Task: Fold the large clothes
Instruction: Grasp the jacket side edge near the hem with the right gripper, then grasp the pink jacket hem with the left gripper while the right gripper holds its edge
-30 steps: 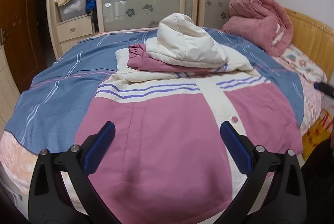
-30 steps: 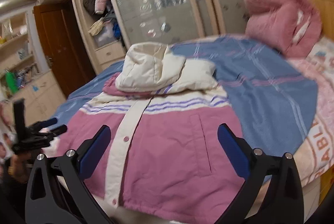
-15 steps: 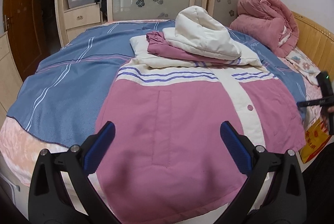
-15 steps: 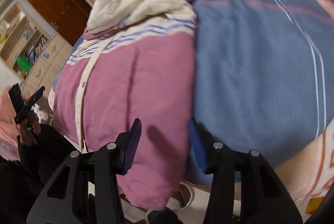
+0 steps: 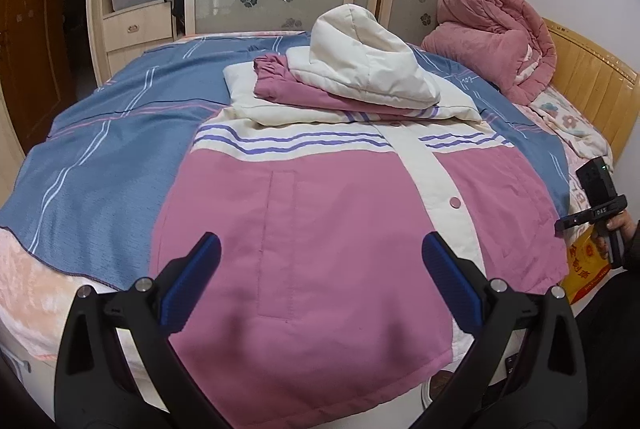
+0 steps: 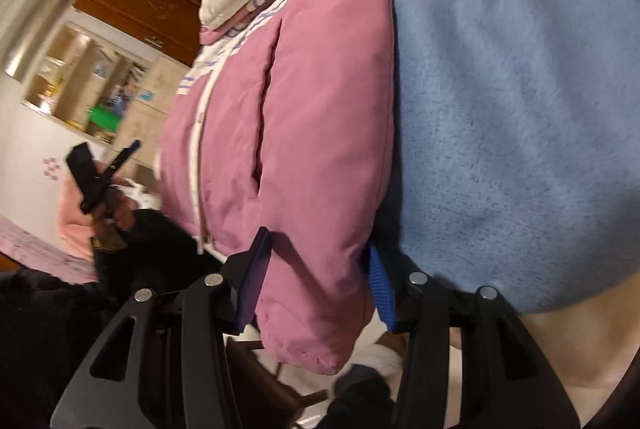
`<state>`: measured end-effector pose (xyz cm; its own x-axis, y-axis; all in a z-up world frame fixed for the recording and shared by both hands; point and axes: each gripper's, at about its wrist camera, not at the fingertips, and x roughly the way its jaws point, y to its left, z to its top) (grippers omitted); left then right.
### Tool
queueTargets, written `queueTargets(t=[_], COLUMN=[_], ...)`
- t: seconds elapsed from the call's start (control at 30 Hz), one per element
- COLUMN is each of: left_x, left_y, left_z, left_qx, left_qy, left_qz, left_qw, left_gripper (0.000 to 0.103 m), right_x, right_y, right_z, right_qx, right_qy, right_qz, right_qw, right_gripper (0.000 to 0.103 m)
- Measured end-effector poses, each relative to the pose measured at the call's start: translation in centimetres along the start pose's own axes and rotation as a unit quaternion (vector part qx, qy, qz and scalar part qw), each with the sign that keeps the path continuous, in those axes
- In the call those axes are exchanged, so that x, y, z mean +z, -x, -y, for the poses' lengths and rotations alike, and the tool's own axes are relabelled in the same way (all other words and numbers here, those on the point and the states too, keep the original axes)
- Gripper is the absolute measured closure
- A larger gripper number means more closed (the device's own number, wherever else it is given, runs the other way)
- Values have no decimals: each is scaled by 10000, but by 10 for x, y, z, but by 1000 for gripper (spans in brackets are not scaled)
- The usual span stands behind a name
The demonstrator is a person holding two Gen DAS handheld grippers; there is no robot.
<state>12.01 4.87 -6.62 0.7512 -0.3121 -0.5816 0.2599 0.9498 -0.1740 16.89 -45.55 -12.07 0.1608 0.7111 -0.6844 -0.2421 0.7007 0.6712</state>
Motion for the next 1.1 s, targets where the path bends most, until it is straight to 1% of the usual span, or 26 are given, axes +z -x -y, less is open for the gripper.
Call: queueTargets(t=[0.03,0.1,0.13,0.17,0.2,0.23,0.3,0.4,0.43,0.5,0.6,0.67,0.77,0.8,0.83,0.87,0.93,0.97,1.03,1.1], left_x=[0,0,0,0,0,-1,0,0,1,0,-8,-14,-26,-31,-35,-37,-41,-42,-46,-49], left_y=[0,1,1,1,1,1,1,5,7,11,10,8,-4,-12,-19,-25,-36,-40,-51,-58], left_z=[0,-1,-3,-5,-8,-11,-15,-26,-31,-47,-89,-116,-156,-167,-174,-176,-172,-169,-162,-158], left_qx=[-14,-43,-65,-87,-140,-171,-217,-329,-368,-441,-443,-511,-919,-1163,-1448,-1639,-1806,-1856,-1796,-1727], left_qy=[1,30,69,104,170,198,226,213,189,188,651,1065,1677,1947,2139,2204,2100,2033,1860,1732], left_qz=[2,-2,-19,-30,-50,-64,-109,-157,-172,-273,-549,-747,-1217,-1416,-1581,-1719,-1996,-2099,-2373,-2518], left_qw=[10000,10000,10000,9999,9997,9996,9994,9991,9990,9985,9954,9902,9740,9636,9531,9460,9399,9381,9364,9364], left_gripper=[2,2,2,2,2,2,2,2,2,2,2,4,16,23,23,24,24,24,24,25], right_x=[0,-2,-3,-5,-6,-7,-5,-5,-4,-2,0,1,2,3,4,5,5,4,2,0], right_y=[-1,0,-2,-4,-8,-8,-9,6,11,17,21,19,14,13,12,12,13,15,16,18], right_z=[3,6,6,2,-4,-11,-22,-43,-53,-63,-71,-67,-63,-64,-64,-64,-63,-61,-59,-56], right_qx=[110,282,422,514,550,543,598,711,693,685,663,639,522,527,542,551,533,531,514,506], right_qy=[-24,-59,-68,2,81,194,315,576,725,814,882,807,762,774,772,763,735,721,694,665], right_qz=[-27,-32,-98,-156,-256,-307,-255,72,234,383,491,455,365,357,356,352,354,359,356,355], right_qw=[9999,9996,9990,9986,9981,9979,9974,9958,9947,9936,9927,9936,9951,9950,9949,9949,9952,9953,9956,9959], right_gripper=[59,70,73,80,86,87,94,96,96,96,96,96,96,96,96,96,96,96,95,95])
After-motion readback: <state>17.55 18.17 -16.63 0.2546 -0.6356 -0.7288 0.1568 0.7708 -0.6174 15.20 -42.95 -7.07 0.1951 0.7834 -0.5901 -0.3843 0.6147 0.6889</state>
